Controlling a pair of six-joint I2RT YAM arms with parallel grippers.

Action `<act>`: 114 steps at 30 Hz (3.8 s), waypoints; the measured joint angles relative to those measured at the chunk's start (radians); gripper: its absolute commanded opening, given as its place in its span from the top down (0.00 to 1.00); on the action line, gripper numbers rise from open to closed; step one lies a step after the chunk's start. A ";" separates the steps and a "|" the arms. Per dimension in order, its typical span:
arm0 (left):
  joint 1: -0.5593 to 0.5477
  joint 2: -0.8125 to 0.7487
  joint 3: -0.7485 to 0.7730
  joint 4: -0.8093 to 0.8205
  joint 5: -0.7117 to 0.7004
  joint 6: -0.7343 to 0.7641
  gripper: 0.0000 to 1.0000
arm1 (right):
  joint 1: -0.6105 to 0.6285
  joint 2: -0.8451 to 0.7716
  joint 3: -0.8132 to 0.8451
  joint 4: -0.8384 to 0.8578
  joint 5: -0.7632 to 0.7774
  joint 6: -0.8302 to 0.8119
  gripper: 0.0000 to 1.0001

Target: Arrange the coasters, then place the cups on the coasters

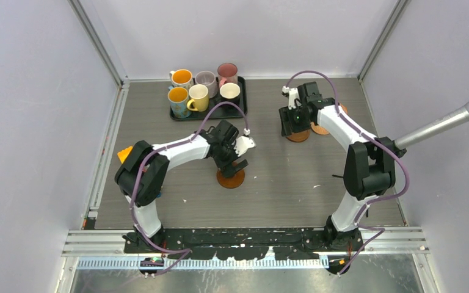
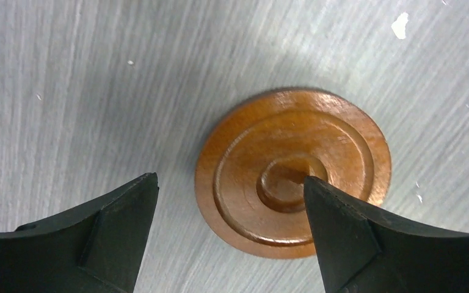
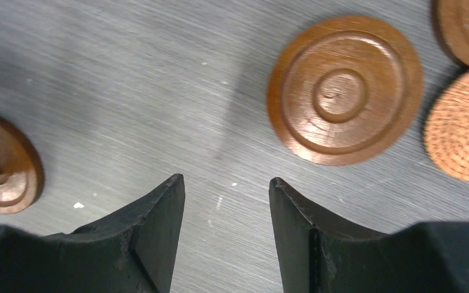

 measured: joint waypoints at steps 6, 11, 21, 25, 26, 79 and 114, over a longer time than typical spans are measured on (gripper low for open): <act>-0.004 0.044 0.044 0.015 -0.040 -0.010 0.14 | -0.053 0.051 0.042 -0.012 0.056 -0.047 0.42; -0.004 0.053 0.056 0.014 -0.054 -0.010 0.26 | -0.084 0.162 0.123 -0.027 0.101 -0.087 0.39; -0.003 0.054 0.057 0.006 -0.055 -0.008 0.39 | -0.139 0.332 0.286 -0.047 0.143 -0.133 0.37; 0.010 0.058 0.061 -0.004 -0.042 -0.009 0.39 | -0.153 0.362 0.304 -0.048 0.145 -0.143 0.37; 0.014 0.058 0.062 -0.006 -0.040 -0.009 0.39 | -0.155 0.368 0.307 -0.048 0.145 -0.145 0.37; 0.456 0.049 0.059 -0.066 -0.010 0.076 0.45 | 0.344 0.381 0.234 0.032 -0.021 0.171 0.58; 0.486 0.038 0.045 -0.063 0.001 0.105 0.26 | 0.405 0.418 0.290 0.090 -0.008 0.178 0.33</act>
